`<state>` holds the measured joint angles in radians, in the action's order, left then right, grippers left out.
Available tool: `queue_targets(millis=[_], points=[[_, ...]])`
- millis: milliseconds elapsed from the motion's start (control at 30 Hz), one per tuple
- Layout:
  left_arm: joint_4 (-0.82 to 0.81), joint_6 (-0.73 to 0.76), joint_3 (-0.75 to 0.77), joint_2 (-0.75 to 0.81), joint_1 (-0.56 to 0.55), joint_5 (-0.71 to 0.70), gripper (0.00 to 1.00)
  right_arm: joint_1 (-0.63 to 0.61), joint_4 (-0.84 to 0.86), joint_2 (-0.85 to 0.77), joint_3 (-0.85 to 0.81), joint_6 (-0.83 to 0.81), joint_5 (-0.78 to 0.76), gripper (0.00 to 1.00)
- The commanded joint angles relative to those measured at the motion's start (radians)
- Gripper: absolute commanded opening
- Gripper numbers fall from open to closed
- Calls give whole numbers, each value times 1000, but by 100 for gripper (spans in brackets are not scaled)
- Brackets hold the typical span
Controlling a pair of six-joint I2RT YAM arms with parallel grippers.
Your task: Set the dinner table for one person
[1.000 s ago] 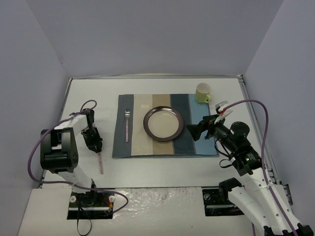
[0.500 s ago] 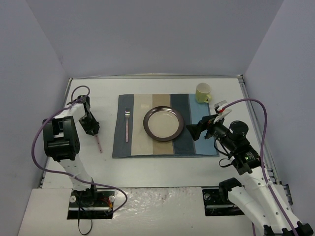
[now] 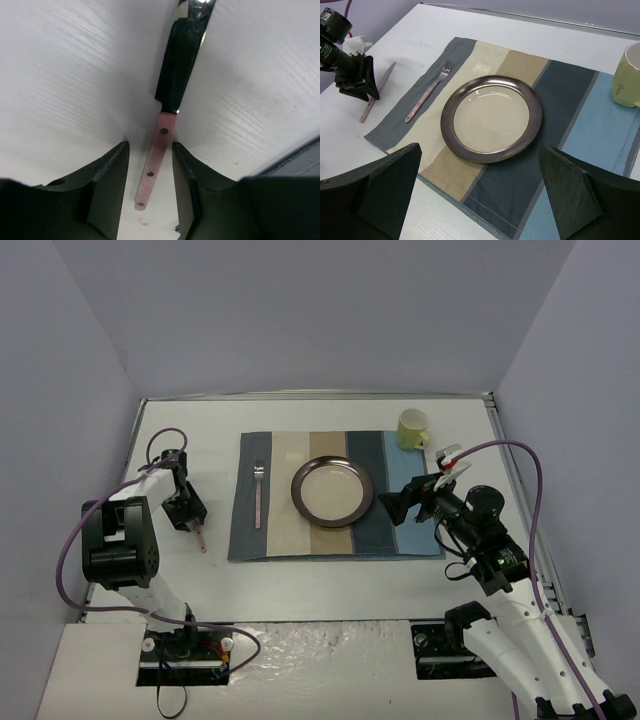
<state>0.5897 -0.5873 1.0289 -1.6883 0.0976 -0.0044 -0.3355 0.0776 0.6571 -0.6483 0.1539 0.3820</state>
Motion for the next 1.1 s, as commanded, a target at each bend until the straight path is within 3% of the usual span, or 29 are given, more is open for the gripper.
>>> queue_targets(millis=[0,133,333,467,667,767,967,1067], points=[[-38,-11,-25,43,-26,0,33,-5,60,-10,-12,1,-3,100],[-32,-10,-28,33,-38,-5,29,-5,57,-15,-11,1,0,100],[-5,-11,-22,70,-58,-31,5,-5,53,-33,-11,1,-11,100],[63,-8,13,136,-91,-63,0,-6,47,-33,-24,4,-6,100],[233,-73,207,243,-275,-139,0,-5,35,-40,-63,29,-10,100],[272,-124,335,241,-440,-144,0,-5,24,-50,-95,46,-22,100],[248,-245,603,127,-717,-172,0,-5,-40,-97,-169,43,-61,100],[191,-293,689,27,-801,-168,0,-5,-68,-125,-192,36,-91,100]])
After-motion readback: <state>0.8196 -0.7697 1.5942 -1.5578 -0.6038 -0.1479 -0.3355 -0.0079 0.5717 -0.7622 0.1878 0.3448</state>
